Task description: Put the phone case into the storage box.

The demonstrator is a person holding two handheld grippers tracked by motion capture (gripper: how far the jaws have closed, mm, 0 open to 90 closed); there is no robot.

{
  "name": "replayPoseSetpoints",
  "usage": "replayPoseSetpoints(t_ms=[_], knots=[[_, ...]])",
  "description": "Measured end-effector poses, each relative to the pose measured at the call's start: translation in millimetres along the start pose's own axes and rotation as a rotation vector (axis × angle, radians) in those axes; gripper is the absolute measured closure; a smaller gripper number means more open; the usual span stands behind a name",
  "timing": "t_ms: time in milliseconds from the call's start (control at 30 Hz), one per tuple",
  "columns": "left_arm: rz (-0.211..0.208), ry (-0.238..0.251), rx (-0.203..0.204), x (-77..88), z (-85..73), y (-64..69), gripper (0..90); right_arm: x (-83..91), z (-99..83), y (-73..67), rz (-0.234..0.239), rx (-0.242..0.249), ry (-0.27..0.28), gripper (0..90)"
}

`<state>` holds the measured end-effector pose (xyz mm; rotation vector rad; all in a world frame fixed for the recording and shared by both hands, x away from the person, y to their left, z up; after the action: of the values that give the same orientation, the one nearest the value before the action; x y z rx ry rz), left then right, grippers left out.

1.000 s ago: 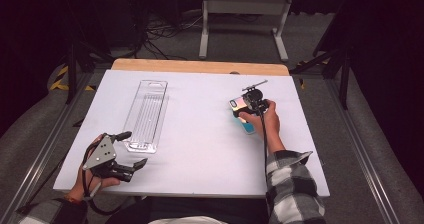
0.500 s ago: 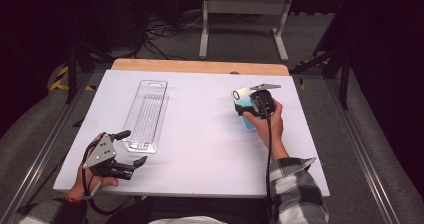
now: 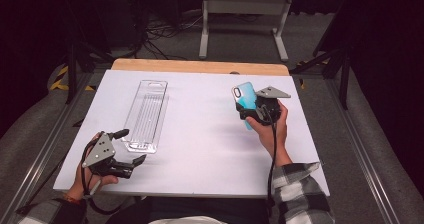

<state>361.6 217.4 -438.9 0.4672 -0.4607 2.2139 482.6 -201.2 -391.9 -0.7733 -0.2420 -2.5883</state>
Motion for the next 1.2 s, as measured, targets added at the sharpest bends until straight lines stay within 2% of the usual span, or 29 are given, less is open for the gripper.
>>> replayPoseSetpoints(t_ms=[267,367,600,733,800,833,933,1000,1033,1200], knots=[[0.018,0.006,0.021,2.0,1.0,-7.1,5.6,18.0,-1.6,-18.7,0.0,0.049,0.077,17.3],[0.04,0.005,0.024,2.6,1.1,-8.6,6.1,20.5,-3.3,-29.3,-0.005,0.076,0.091,17.4],[0.056,0.012,0.04,2.9,3.1,-8.0,8.6,27.4,-5.9,-56.1,0.025,0.131,0.136,17.3],[0.047,0.017,0.06,2.1,5.1,-7.1,9.4,30.2,-7.2,-69.8,0.045,0.153,0.155,17.3],[0.027,0.025,0.079,0.7,8.4,-6.2,9.7,31.3,-7.8,-76.2,0.06,0.163,0.165,17.3],[0.027,0.025,0.079,0.7,8.4,-6.2,10.0,31.3,-7.8,-76.2,0.06,0.163,0.165,17.3],[0.012,0.038,0.097,-1.8,16.4,-4.1,10.8,32.7,-8.4,-85.2,0.073,0.182,0.18,17.3],[0.017,0.052,0.108,-3.5,21.1,-4.1,11.2,33.5,-9.0,-91.0,0.08,0.194,0.186,17.3],[0.002,0.057,0.12,-4.6,23.5,-2.9,11.2,33.9,-9.3,-93.6,0.085,0.198,0.188,17.3],[-0.017,0.076,0.13,-11.6,37.4,2.1,11.8,34.8,-9.4,-104.7,0.093,0.223,0.207,17.3]])
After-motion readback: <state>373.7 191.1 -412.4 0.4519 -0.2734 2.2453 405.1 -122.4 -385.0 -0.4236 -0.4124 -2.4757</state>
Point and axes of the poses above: each handheld gripper's, and its own axes: x roughly backward along the jaws, z roughly out of its top, y roughly to its right, the point moved 4 cm from there along -x, roughly forward along the jaws, and after that the axes turned 7 degrees about -y, right-handed, at the moved point
